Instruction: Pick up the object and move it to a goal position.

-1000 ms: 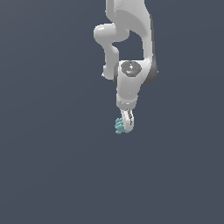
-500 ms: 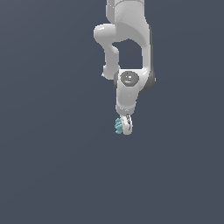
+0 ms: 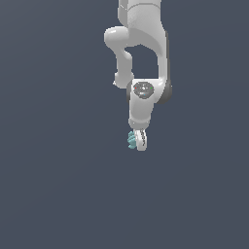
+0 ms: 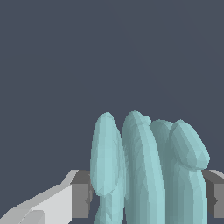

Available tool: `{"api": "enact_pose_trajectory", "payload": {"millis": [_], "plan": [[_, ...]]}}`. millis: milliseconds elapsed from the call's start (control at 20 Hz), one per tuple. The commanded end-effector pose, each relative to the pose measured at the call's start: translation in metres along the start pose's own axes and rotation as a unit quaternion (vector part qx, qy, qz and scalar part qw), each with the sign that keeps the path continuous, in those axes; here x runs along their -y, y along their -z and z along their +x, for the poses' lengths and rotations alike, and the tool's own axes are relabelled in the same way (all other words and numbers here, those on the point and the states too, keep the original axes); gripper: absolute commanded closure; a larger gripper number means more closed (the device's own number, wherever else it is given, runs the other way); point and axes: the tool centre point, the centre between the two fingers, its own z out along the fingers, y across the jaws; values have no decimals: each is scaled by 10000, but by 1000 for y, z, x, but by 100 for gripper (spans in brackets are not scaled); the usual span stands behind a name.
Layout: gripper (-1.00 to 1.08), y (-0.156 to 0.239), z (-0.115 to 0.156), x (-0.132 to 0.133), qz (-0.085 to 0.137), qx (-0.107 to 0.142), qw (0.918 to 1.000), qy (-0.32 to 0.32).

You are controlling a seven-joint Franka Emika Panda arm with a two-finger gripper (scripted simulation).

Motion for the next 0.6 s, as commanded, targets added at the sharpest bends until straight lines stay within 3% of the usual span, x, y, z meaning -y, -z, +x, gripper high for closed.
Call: {"api": "enact_pose_trajectory", "payload": {"millis": [0, 550], "plan": [[108, -1, 0, -1, -10, -1, 10000, 1], [108, 15, -1, 2, 0, -1, 10000, 0]]}}
